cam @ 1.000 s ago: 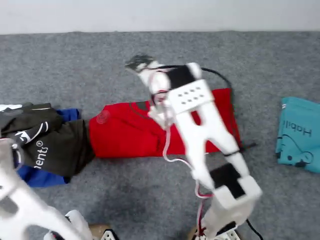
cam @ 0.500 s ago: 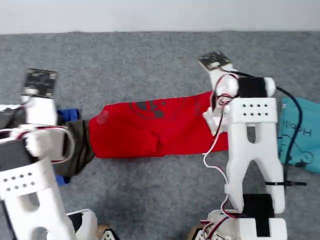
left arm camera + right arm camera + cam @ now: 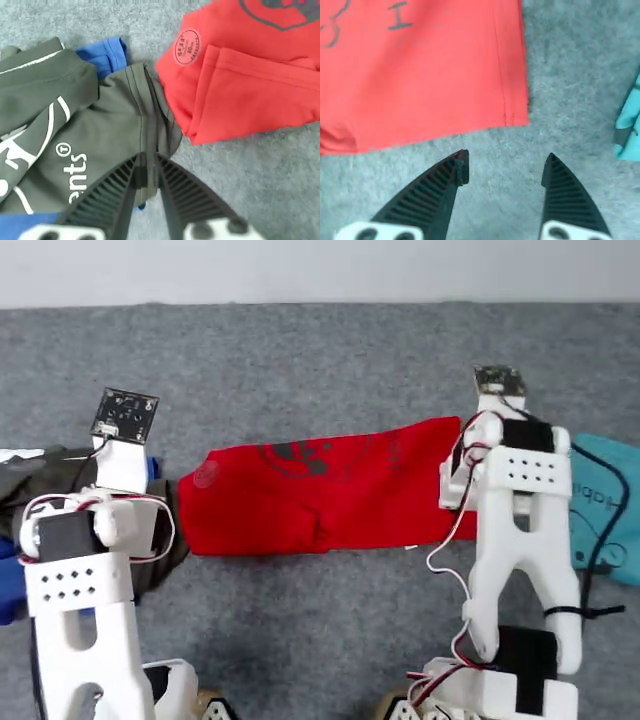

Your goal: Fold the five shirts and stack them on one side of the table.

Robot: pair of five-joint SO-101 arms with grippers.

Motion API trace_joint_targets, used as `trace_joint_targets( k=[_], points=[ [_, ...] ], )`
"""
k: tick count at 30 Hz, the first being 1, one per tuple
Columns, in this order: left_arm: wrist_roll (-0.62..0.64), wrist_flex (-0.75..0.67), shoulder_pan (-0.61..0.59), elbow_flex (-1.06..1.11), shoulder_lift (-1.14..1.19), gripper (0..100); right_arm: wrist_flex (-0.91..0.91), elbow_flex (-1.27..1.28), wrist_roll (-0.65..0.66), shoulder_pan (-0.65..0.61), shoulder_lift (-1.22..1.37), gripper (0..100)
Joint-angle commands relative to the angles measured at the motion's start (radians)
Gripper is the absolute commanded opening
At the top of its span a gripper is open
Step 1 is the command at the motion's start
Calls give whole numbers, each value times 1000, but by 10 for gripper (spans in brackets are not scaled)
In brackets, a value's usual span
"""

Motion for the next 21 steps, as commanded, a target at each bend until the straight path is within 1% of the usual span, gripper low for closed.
trace_joint_targets(
  k=[1, 5, 10, 14, 21],
  points=[
    [5, -86, 8, 22, -20, 79, -107, 57, -35, 8, -48, 244],
    [5, -147, 9, 88, -20, 80, -208, 130, -40, 5, -47, 244],
    [5, -161, 9, 124, -20, 80, -226, 140, -35, -65, -4, 245],
    [5, -157, 5, 122, -26, 80, -223, 84, -38, -102, 68, 245],
    [5, -157, 5, 114, -28, 78, -193, -69, -34, -99, 216, 246]
  ],
)
